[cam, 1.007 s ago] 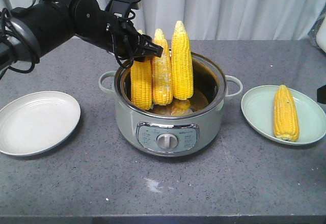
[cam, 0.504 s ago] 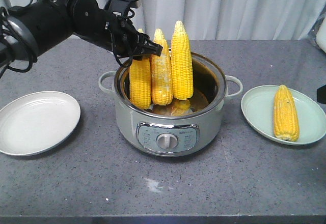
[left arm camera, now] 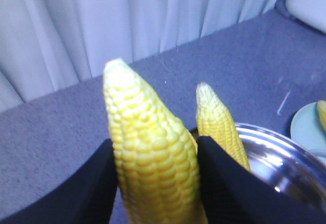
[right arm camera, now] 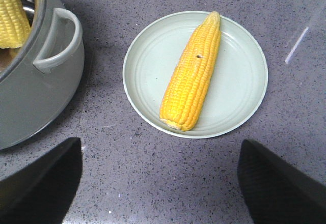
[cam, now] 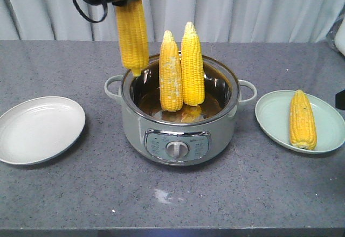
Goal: Distribute corn equally
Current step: 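Grasp the corn cob with the left gripper and lift it out, then lower the corn onto the cream plate and open the left gripper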
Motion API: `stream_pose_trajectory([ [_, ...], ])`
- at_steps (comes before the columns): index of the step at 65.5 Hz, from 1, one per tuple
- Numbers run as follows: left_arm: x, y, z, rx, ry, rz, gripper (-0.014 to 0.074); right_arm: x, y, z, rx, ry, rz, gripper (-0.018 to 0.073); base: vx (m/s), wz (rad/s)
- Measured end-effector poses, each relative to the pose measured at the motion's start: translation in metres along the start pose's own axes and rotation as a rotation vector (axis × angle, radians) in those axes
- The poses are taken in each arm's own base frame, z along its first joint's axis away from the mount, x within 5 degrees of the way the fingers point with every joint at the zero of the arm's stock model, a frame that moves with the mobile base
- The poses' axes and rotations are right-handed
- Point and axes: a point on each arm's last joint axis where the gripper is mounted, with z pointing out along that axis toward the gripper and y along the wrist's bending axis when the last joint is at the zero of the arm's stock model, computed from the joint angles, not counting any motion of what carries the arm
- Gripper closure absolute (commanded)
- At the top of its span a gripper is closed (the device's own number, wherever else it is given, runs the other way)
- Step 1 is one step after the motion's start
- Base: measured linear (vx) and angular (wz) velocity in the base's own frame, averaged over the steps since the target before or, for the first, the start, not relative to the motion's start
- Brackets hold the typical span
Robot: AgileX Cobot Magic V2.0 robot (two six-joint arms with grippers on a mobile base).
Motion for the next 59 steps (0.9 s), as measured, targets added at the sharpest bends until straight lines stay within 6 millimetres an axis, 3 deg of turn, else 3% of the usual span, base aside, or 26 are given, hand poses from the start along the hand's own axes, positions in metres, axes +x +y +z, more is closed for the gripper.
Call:
stream_pose_trajectory([
  [10, -0.012, 0.006, -0.040, -0.085, -0.040, 0.029, 0.0593, 0.000, 0.000, 0.000, 0.000, 0.000, 0.000, -0.0034, 0.00, 0.00],
  [16, -0.009, 0.013, -0.050, -0.168, 0.018, 0.031, 0.0593, 0.000, 0.000, 0.000, 0.000, 0.000, 0.000, -0.0034, 0.00, 0.00],
  [33, 0.019, 0.038, -0.047, -0.430, 0.306, 0.000, 0.0593, 0.000, 0.000, 0.000, 0.000, 0.000, 0.000, -0.0034, 0.00, 0.00],
  [49, 0.034, 0.073, -0.045, -0.473, 0.427, -0.095, 0.0593, 0.000, 0.000, 0.000, 0.000, 0.000, 0.000, -0.0034, 0.00, 0.00],
  [59, 0.060, 0.101, -0.038, -0.457, 0.537, -0.149, 0.0593, 0.000, 0.000, 0.000, 0.000, 0.000, 0.000, -0.0034, 0.00, 0.00],
])
